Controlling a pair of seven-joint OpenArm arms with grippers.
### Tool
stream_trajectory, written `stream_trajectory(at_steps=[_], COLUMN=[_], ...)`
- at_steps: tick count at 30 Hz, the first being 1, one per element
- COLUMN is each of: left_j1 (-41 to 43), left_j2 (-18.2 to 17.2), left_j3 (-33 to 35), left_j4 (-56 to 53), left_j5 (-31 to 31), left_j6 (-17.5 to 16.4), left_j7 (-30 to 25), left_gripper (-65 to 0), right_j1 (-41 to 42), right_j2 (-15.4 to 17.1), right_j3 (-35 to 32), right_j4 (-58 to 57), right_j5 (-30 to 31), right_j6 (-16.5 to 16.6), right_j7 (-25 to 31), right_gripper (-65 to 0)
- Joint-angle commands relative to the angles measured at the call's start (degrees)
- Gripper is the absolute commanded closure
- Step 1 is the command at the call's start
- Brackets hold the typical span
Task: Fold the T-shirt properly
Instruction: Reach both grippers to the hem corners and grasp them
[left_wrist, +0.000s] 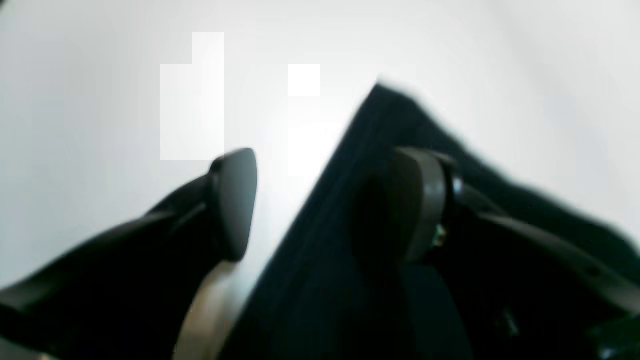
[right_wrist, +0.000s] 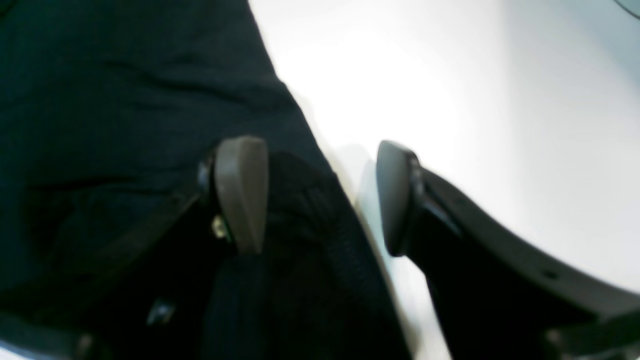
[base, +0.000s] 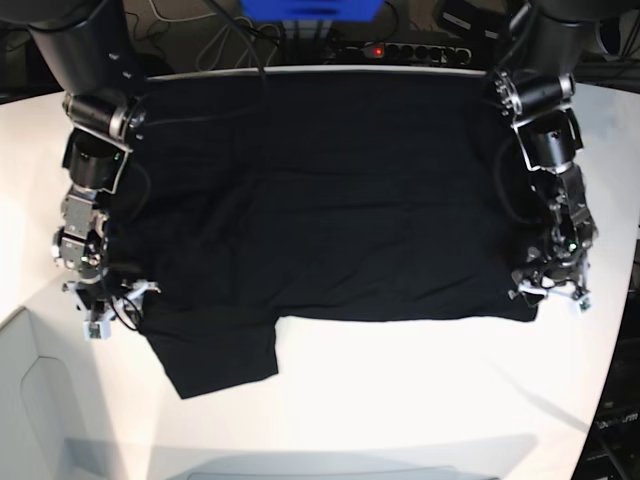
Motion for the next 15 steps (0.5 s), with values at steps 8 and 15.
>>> stream_trajectory(at_steps=[8,15], left_j1=[-6.16,-7.57], left_j2=[-1.08,-1.08], left_j3=[5.0,9.22], left_j4=[-7.47,-12.31], left_j5=[-0.25,-0.25], left_j6=[-0.13,-0.13], left_j7=[-7.96,-9.98], left_gripper=[-39.8,-39.6], right_j1=[1.03,1.03], right_j2=[-0.01,-0.01], right_j3=[-0.15,-0.15], right_j4=[0.49,0.49], right_j5=[-0.21,-0.21], right_j6=[-0.1,-0.1], right_j7=[-0.83,-1.1], right_gripper=[-6.5,0.0])
